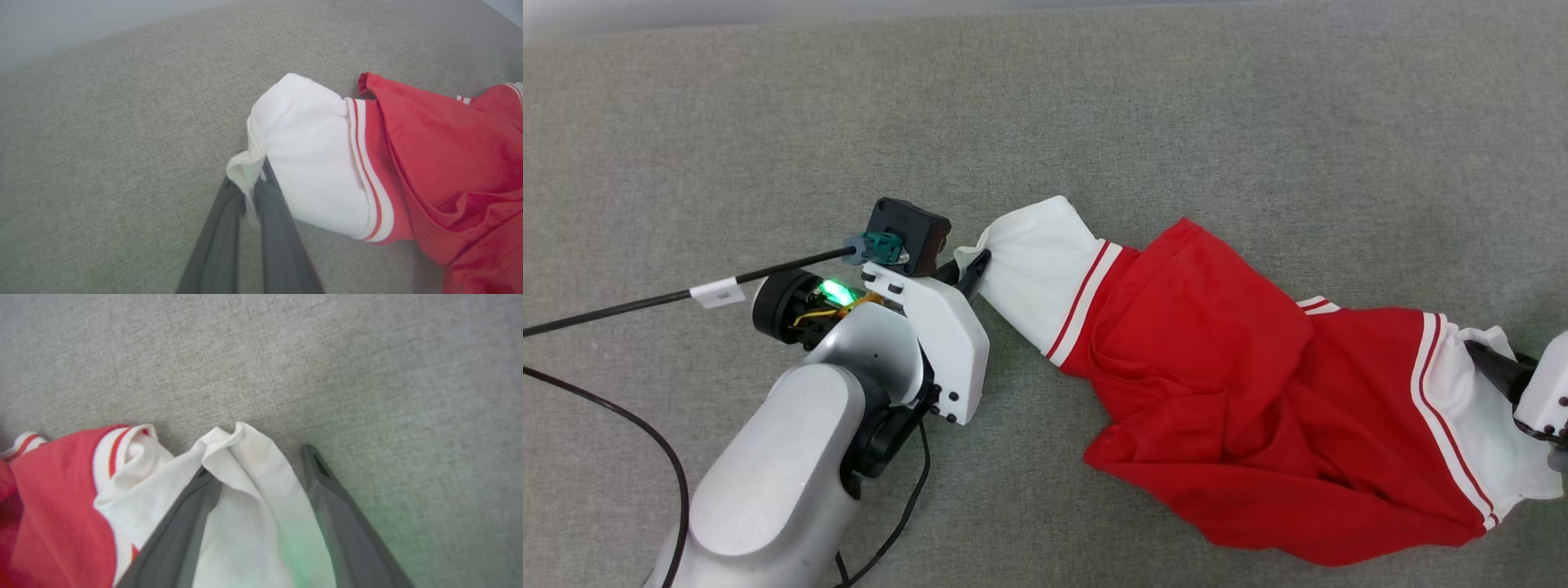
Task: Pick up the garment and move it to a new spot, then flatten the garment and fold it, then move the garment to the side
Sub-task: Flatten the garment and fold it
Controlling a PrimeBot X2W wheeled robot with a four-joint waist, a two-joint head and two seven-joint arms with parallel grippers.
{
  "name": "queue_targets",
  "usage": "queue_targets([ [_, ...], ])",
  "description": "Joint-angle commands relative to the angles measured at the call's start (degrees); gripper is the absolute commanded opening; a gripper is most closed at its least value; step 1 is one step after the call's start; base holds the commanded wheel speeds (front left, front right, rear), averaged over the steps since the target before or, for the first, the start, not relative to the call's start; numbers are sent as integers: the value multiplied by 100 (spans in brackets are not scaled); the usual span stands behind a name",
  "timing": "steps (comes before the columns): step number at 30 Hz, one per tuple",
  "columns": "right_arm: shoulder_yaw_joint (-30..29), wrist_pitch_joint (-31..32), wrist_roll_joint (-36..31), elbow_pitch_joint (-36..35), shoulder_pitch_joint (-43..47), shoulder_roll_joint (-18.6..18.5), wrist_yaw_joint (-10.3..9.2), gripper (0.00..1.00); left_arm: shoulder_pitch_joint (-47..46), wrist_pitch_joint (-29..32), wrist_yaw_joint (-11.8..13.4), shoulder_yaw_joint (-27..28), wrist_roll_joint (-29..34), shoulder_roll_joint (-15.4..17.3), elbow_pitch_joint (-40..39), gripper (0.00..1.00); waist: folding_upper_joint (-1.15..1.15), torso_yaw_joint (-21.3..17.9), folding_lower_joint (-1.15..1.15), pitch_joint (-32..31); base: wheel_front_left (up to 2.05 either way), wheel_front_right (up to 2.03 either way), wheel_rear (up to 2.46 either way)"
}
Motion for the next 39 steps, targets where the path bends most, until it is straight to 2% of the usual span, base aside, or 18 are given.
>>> queue_targets([
  [1,281,337,80,363,312,408,16,0,-10,-40,27,26,2,34,-11,0,0,-5,0,-6,0,0,0],
  [9,132,179,-24,17,302,130,7,0,72,-121,70,112,-51,133,78,0,0,-75,0,-250,0,0,0],
  [13,-10,-228,-331,-447,138,-130,7,0,39,-463,215,267,82,223,155,0,0,-123,0,-558,0,0,0],
  [24,-36,-825,-1100,-1177,-301,-385,6,0,-163,-1250,411,686,161,421,741,0,0,-163,0,-1610,0,0,0],
  [32,265,-1182,-1266,-1197,-743,-467,6,0,-678,-1820,219,735,192,317,1525,0,0,-119,0,-1900,0,0,0],
  [39,676,-1465,-1191,-879,-1711,-528,6,0,-1845,-2094,-7,791,176,117,2454,0,0,-125,0,-1386,0,0,0],
])
